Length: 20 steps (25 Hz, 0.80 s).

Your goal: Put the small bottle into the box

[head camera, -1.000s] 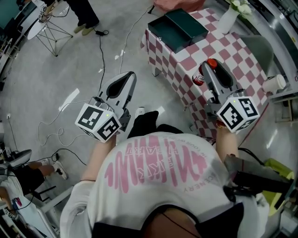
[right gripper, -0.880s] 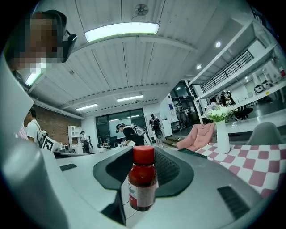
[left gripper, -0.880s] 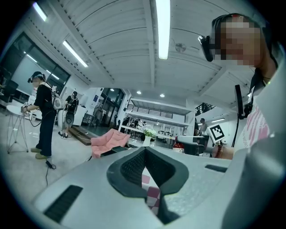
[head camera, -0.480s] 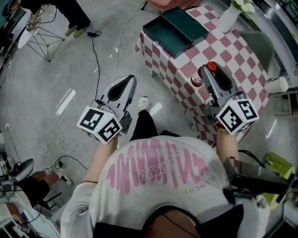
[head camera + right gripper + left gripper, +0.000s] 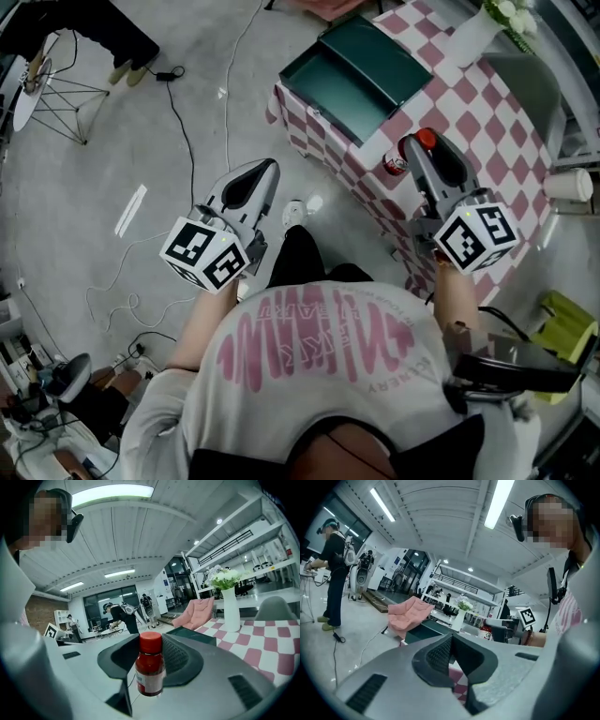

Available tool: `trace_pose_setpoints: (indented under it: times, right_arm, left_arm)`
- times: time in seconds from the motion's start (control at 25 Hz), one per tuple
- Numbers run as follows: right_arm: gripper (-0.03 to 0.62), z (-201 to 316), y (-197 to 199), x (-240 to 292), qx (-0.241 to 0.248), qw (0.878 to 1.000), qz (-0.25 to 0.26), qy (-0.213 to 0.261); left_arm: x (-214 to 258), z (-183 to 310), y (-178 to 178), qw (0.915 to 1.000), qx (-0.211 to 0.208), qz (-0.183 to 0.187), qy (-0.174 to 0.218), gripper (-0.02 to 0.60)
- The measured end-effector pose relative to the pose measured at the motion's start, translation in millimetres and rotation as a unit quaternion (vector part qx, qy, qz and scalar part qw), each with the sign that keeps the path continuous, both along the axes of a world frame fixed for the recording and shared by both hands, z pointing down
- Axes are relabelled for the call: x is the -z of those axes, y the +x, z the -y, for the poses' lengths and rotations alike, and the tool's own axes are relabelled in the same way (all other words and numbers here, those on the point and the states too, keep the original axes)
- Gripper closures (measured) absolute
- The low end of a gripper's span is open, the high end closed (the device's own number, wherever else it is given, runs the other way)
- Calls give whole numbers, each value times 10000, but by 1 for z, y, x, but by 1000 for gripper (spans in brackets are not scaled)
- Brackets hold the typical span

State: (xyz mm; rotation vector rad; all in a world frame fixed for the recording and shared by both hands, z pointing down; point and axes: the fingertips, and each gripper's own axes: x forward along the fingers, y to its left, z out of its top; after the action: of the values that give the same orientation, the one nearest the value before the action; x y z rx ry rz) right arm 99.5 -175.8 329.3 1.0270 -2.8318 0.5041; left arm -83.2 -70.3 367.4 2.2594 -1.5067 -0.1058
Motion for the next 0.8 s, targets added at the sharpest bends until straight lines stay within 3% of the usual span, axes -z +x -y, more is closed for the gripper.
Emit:
trace_pose_setpoints:
  times: [0.36, 0.8]
  right_arm:
    - [445, 75, -52, -6, -354, 9993, 17, -130]
    - [445, 137, -116, 8, -367, 9991, -178, 82]
  left_arm:
    - [4, 91, -46, 9988, -482, 32, -27, 574]
    - [21, 173, -89, 9958, -910, 52, 112, 574]
